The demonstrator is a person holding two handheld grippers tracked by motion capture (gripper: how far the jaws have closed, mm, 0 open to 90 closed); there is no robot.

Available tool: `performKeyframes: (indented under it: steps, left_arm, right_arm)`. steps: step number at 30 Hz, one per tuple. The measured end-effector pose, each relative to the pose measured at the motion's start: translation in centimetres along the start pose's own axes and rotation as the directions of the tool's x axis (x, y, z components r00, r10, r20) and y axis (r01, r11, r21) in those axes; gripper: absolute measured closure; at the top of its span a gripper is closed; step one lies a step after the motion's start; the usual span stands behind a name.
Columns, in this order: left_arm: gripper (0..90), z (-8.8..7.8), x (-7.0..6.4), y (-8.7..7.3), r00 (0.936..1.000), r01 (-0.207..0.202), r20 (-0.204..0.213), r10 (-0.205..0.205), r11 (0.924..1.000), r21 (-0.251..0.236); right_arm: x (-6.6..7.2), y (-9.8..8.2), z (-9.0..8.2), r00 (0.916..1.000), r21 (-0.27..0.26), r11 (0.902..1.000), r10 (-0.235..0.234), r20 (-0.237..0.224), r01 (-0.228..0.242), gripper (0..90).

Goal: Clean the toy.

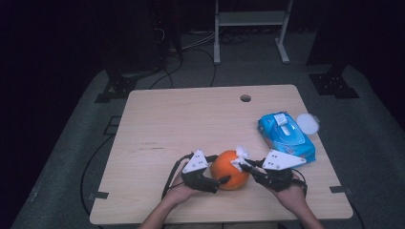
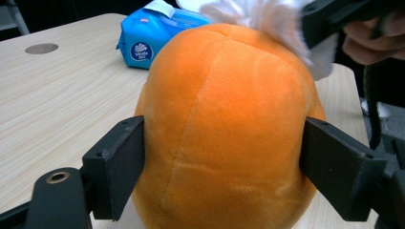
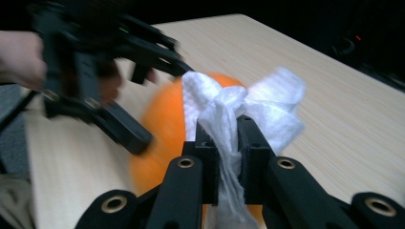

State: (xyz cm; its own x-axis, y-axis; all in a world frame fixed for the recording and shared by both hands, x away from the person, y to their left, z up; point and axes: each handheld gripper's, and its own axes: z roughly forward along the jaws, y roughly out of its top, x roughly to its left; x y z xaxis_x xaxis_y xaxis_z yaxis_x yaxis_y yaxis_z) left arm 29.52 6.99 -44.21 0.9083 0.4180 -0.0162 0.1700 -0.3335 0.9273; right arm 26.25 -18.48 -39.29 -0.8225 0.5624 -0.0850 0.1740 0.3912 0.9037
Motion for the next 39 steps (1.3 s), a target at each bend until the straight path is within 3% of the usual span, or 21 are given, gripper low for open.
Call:
performKeyframes:
  steps: [3, 4, 7, 11, 15, 17, 20, 23, 25, 28, 31, 34, 39]
  left_arm:
    - [18.4, 0.3, -0.8, 0.1, 0.9990, -0.046, 0.001, 0.046, 0.9989, 0.007]
    - [18.2, 0.4, -1.0, 0.2, 0.9982, -0.059, 0.000, 0.059, 0.9982, 0.011]
    - [17.7, 0.3, -1.0, 0.1, 0.9988, -0.049, 0.005, 0.049, 0.9988, 0.006]
    - [17.7, 0.3, -0.5, 0.0, 0.9997, -0.021, 0.010, 0.021, 0.9998, -0.005]
    - [17.7, 0.3, -0.5, 0.1, 0.9997, -0.022, 0.007, 0.022, 0.9998, 0.001]
    - [17.7, 0.3, -0.6, 0.2, 0.9996, -0.028, -0.004, 0.028, 0.9996, 0.007]
    - [18.2, 0.5, -0.9, 0.3, 0.9996, -0.027, -0.013, 0.027, 0.9995, 0.016]
    - [18.5, 0.8, -1.8, 0.5, 0.9957, -0.092, -0.009, 0.093, 0.9952, 0.034]
    - [18.4, 0.9, -2.3, 0.5, 0.9919, -0.126, -0.009, 0.127, 0.9913, 0.037]
    - [18.4, 1.0, -2.6, 0.6, 0.9884, -0.152, -0.004, 0.152, 0.9878, 0.037]
    - [18.5, 0.8, -2.2, 0.7, 0.9905, -0.137, -0.009, 0.137, 0.9903, 0.026]
    - [18.5, 0.6, -1.5, 0.6, 0.9971, -0.076, -0.003, 0.076, 0.9970, 0.015]
    - [18.5, 0.5, -1.0, 0.5, 0.9993, -0.037, -0.011, 0.037, 0.9992, 0.013]
  right_arm:
    - [1.3, 0.8, 0.5, 0.9987, -0.019, 0.9994, -0.029, -0.041, 0.028, 80.3]
    - [1.6, 1.0, 0.6, 0.9981, -0.015, 0.9987, -0.050, -0.037, 0.049, 80.3]
    - [1.3, 1.1, 0.7, 0.9968, -0.008, 0.9968, -0.080, -0.001, 0.080, 80.3]
    - [-1.1, 0.0, 0.0, 0.9999, -0.021, 0.9998, 0.004, 0.015, -0.004, 80.1]
    - [-2.0, -0.8, -0.5, 0.9986, -0.013, 0.9993, 0.036, 0.039, -0.035, 80.1]
    - [-1.7, -0.8, -0.7, 0.9985, -0.012, 0.9988, 0.047, 0.028, -0.047, 80.3]
    - [-0.4, 0.0, -0.4, 0.9999, -0.013, 0.9998, 0.015, 0.003, -0.015, 80.3]
    - [1.2, 0.8, 0.5, 0.9991, -0.011, 0.9995, -0.030, -0.031, 0.030, 80.3]
    - [1.9, 1.1, 1.0, 0.9972, 0.003, 0.9975, -0.070, -0.024, 0.070, 80.4]
    - [1.6, 1.3, 1.2, 0.9982, -0.001, 0.9983, -0.058, -0.011, 0.058, 80.4]
    - [0.3, 1.1, 0.7, 0.9998, -0.010, 0.9998, -0.019, 0.000, 0.019, 80.4]
    - [-1.4, 0.4, -0.1, 0.9993, -0.021, 0.9994, 0.029, 0.026, -0.028, 80.3]
    - [-2.1, -0.6, -1.1, 0.9976, -0.006, 0.9988, 0.048, 0.050, -0.048, 80.4]
